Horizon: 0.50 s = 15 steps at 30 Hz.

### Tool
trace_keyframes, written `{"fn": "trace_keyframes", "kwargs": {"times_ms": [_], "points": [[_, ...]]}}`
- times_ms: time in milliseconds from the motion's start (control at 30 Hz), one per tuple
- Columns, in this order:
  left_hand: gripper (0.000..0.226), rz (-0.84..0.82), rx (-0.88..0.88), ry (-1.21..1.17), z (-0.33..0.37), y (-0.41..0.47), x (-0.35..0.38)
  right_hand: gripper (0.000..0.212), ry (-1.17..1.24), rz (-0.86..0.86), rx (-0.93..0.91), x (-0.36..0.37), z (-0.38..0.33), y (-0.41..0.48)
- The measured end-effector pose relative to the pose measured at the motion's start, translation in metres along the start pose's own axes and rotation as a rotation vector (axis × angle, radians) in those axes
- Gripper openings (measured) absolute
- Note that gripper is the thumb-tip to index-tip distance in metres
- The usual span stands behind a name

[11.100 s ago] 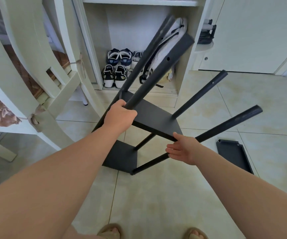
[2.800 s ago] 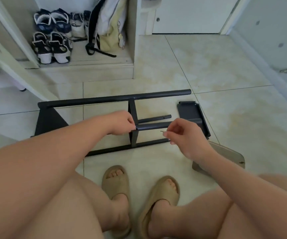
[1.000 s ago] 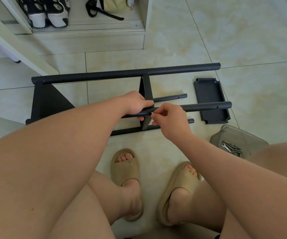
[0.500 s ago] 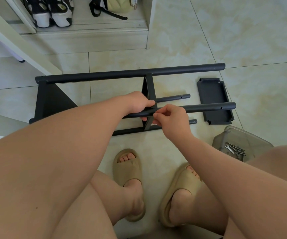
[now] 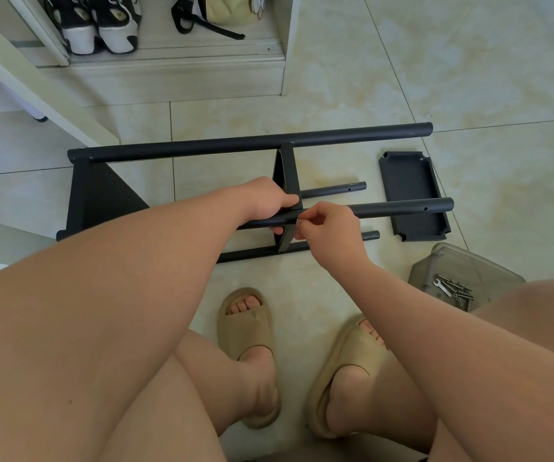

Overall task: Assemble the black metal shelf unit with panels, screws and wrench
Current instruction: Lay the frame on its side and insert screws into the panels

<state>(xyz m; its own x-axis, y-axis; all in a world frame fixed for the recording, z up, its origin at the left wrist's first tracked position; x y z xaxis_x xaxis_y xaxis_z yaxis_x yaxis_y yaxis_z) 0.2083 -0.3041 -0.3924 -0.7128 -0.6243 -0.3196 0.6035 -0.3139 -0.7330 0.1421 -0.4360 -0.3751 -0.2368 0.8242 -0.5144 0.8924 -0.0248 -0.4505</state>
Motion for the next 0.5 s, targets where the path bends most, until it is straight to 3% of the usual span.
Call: {"fn": "trace_keyframes", "kwargs": {"times_ms": [233, 400, 500], "points": [[0.042, -0.002, 0.002, 0.003, -0.002, 0.002, -0.001, 0.006, -0.087, 0.030, -0.002, -0.005, 0.002, 0.008], [0.034, 0.002, 0.040, -0.029, -0.002, 0.001, -0.002, 0.048, -0.344, 0.100, 0.027, -0.015, 0.004, 0.008], [0.028, 0.005, 0.058, -0.040, -0.002, 0.004, -0.001, 0.054, -0.376, 0.057, 0.018, -0.017, 0.009, 0.013]]}}
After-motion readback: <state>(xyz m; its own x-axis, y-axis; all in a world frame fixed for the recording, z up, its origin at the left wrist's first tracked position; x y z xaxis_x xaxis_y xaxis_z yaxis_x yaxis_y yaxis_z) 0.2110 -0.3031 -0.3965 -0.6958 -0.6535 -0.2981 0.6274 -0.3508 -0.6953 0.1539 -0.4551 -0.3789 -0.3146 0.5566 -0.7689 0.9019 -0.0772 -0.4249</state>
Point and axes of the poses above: each hand's wrist, its own y-axis towards the middle knuckle, its own x-axis out of the palm, z = x × y, the point moved 4 cm from there along y, towards the middle knuckle, and after that the axes turned 9 degrees about -z, right-handed, at the moved point
